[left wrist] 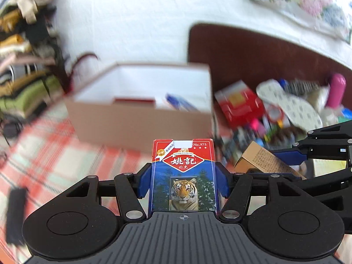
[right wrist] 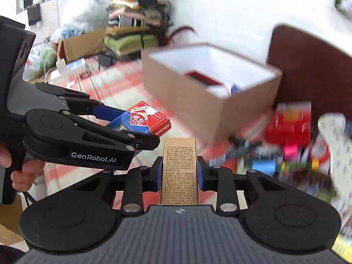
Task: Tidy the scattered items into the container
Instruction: 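Carry the tiger card box and tan box with both tools over the beige box, then open the left tool over the red tray while the right tool releases the tan box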
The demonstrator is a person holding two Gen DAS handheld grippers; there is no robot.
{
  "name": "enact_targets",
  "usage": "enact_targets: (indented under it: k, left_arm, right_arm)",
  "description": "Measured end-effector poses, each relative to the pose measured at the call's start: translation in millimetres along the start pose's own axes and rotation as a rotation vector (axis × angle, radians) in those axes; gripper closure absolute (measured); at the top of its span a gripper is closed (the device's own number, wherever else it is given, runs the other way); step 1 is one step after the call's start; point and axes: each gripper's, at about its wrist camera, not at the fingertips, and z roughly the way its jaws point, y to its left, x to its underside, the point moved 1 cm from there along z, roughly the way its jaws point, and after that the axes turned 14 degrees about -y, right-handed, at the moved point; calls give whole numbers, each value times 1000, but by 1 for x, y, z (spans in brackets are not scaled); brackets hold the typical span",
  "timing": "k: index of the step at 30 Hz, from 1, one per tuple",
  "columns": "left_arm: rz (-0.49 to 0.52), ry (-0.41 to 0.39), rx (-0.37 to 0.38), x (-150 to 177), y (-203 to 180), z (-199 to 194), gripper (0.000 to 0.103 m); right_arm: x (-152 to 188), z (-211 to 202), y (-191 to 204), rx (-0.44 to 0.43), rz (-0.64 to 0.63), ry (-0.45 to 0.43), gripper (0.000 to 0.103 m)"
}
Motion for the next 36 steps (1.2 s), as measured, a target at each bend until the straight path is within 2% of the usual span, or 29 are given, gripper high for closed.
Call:
enact_targets:
  k: [7, 14, 24, 27, 29, 30, 31, 32, 33, 36]
  left_arm:
    - [-2, -67, -52, -56, 26, 27, 42]
    - [-45, -50, -78, -89, 53, 89, 42]
    - [-4, 58, -106, -80, 83, 194, 41]
    - [-43, 84, -109, -77, 98, 220, 41]
    - [-62, 60, -140, -77, 106, 229, 17]
    - [-63, 39, -180, -77, 109, 230, 13]
    - [-61, 18, -205, -76, 112, 230, 3]
    - [-59, 1, -195, -76, 115, 228, 0]
    - [-57, -15, -186, -76, 117, 227, 0]
    - [-65, 6, -180, -75, 122, 228, 0]
  right_arm:
    - [-65, 32, -8, 28, -78, -46, 69]
    - [-109, 88, -34, 80, -99, -39, 69]
    - [-103, 197, -75, 80, -39, 70, 68]
    - [-102, 224, -87, 92, -21, 90, 68]
    - [-102, 241, -92, 118, -31, 87, 68]
    - [-102, 246, -93, 143, -51, 74, 63]
    - [-102, 251, -95, 173, -76, 69, 41]
    - [-101, 253, -96, 181, -94, 65, 25]
    - [-100, 255, -97, 179, -109, 61, 27]
    - [-95, 260, -102, 161, -109, 88, 28]
